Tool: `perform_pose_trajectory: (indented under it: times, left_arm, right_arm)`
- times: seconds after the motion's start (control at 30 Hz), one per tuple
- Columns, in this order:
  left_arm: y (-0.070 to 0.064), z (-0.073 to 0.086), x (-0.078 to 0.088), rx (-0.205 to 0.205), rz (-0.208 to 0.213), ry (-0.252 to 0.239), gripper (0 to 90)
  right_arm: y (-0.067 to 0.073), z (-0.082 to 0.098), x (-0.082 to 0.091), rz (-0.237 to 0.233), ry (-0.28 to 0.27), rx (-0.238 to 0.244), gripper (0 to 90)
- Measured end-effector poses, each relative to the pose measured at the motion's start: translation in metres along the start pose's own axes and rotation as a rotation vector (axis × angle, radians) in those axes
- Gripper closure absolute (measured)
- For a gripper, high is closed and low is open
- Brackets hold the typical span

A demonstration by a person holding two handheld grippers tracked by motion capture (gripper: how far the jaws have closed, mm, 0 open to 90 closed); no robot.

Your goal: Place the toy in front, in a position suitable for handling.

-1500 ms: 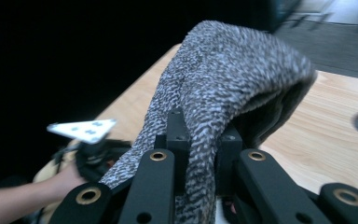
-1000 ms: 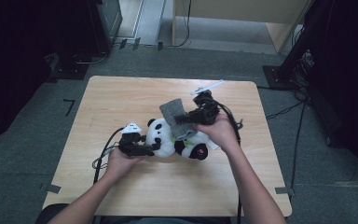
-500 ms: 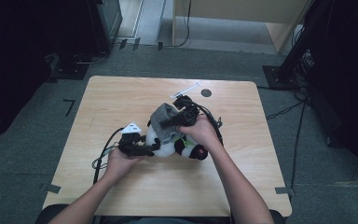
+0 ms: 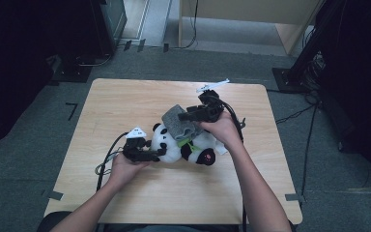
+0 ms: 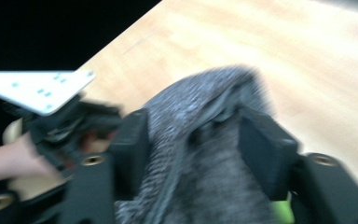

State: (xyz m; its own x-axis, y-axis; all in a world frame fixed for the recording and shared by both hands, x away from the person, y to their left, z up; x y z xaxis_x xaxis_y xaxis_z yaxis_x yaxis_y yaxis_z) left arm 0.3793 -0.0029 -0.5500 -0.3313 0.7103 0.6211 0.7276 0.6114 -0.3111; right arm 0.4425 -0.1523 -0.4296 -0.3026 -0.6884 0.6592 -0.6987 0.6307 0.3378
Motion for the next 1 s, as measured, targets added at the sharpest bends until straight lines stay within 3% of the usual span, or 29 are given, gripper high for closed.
perform_pose_trajectory:
  times: [0.03,0.13,0.23,0.3,0.4,0.47,0.57,0.63,0.67,0.8,0.87,0.93,0.97,1.0]
  left_arm:
    - [0.000,0.000,0.000,0.001,0.000,0.000,36.7]
    - [0.000,0.000,0.000,0.001,0.000,0.001,36.7]
    - [0.000,0.000,0.000,0.004,0.000,0.000,36.6]
    - [0.000,0.000,0.000,0.002,-0.001,0.000,36.6]
    - [0.000,0.000,0.000,0.001,-0.003,0.002,36.7]
    - [0.000,0.000,0.000,-0.002,-0.004,0.006,36.7]
    - [0.000,0.000,0.000,-0.002,-0.006,0.008,36.7]
    - [0.000,0.001,0.000,-0.003,-0.008,0.014,36.8]
    - [0.000,0.001,0.000,-0.002,-0.007,0.014,36.8]
    - [-0.001,0.000,0.001,0.003,-0.008,0.005,37.6]
    - [-0.001,-0.002,0.001,0.001,-0.012,0.001,39.8]
    - [0.000,-0.004,0.001,0.013,-0.012,-0.001,42.4]
    - [0.000,-0.004,0.001,0.015,-0.011,0.002,43.2]
    - [0.000,-0.005,0.001,0.016,-0.013,0.003,43.9]
  right_arm:
    - [-0.003,0.001,-0.001,0.012,0.003,-0.003,33.5]
    - [-0.013,0.009,-0.014,0.009,0.072,-0.072,26.4]
    - [-0.018,0.014,-0.024,0.032,0.109,-0.098,20.3]
    - [-0.014,0.015,-0.028,0.016,0.125,-0.091,20.2]
    - [0.002,0.017,-0.036,-0.051,0.181,-0.093,19.5]
    - [0.009,0.018,-0.042,-0.041,0.204,-0.076,19.3]
    - [0.016,0.022,-0.051,-0.024,0.228,-0.019,30.8]
    - [0.022,0.026,-0.057,-0.079,0.242,-0.026,39.5]
    - [0.022,0.027,-0.058,-0.070,0.227,-0.002,45.4]
    - [0.026,0.023,-0.048,-0.080,0.192,0.012,69.3]
    - [0.034,0.018,-0.041,-0.094,0.164,-0.014,72.3]
    - [0.048,0.012,-0.038,-0.154,0.152,-0.076,73.1]
    - [0.057,0.010,-0.039,-0.181,0.140,-0.070,73.2]
    - [0.062,0.010,-0.041,-0.177,0.142,-0.061,73.2]
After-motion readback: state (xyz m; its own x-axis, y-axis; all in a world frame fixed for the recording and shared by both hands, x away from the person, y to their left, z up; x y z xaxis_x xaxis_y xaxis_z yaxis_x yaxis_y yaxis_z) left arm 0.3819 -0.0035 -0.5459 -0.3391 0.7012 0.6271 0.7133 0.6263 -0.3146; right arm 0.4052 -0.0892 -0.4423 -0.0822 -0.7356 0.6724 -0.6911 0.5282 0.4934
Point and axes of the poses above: each handheld gripper's, and its own axes: x roughly backward along the jaws, z roughly out of its underside, y roughly to its left, the point moved 9 cm from there along -x, roughly forward along the jaws, and after that the axes turned 4 degrees about y, right-handed, at the moved point
